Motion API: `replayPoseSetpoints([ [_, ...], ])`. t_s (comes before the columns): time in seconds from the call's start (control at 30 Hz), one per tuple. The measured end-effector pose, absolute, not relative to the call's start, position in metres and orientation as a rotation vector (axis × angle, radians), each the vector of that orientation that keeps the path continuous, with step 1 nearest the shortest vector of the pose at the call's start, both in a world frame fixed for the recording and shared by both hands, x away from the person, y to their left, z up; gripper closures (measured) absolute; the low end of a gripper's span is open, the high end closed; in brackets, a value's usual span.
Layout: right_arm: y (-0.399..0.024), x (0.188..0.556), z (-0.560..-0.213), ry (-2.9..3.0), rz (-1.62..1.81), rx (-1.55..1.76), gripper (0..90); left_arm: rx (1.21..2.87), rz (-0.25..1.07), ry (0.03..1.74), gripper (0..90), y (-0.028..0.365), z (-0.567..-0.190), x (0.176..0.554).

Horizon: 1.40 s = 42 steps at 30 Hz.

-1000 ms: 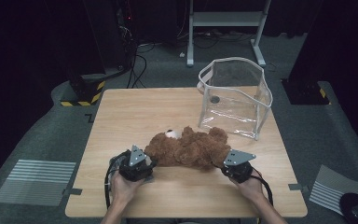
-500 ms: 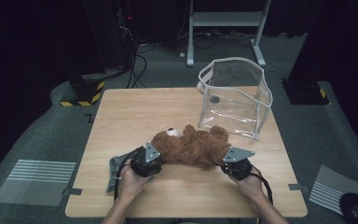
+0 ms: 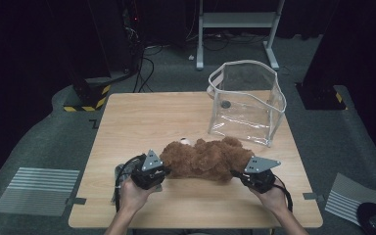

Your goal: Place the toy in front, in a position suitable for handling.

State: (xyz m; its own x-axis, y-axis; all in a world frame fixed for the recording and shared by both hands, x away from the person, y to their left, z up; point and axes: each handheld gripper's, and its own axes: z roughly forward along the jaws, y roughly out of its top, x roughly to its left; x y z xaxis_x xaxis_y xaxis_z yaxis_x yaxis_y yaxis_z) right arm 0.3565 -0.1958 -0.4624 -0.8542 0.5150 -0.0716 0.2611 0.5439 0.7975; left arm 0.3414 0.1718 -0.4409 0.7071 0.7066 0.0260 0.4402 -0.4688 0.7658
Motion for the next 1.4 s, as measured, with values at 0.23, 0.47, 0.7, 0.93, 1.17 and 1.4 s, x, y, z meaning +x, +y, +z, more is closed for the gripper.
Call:
replayPoseSetpoints([
  [0.23, -0.199, 0.380, -0.458, 2.453, 1.238, 0.821, 83.2, 2.035, 0.444, 1.029, 59.4, 0.169, -0.445, 0.373],
  [0.47, -0.186, 0.398, -0.474, 2.430, 1.092, 0.907, 78.9, 2.032, 0.517, 1.091, 39.8, 0.171, -0.456, 0.380],
  [0.7, -0.187, 0.410, -0.482, 2.412, 1.098, 0.958, 79.3, 2.002, 0.511, 1.087, 35.1, 0.169, -0.457, 0.388],
  [0.93, -0.185, 0.426, -0.494, 2.410, 1.066, 1.015, 77.7, 1.975, 0.500, 1.152, 38.2, 0.166, -0.458, 0.408],
  [1.17, -0.197, 0.415, -0.497, 2.413, 1.034, 0.907, 55.9, 2.009, 0.530, 1.152, 39.3, 0.165, -0.458, 0.407],
  [1.4, -0.195, 0.402, -0.505, 2.456, 0.942, 0.754, 46.5, 2.023, 0.506, 1.119, 36.1, 0.162, -0.459, 0.407],
])
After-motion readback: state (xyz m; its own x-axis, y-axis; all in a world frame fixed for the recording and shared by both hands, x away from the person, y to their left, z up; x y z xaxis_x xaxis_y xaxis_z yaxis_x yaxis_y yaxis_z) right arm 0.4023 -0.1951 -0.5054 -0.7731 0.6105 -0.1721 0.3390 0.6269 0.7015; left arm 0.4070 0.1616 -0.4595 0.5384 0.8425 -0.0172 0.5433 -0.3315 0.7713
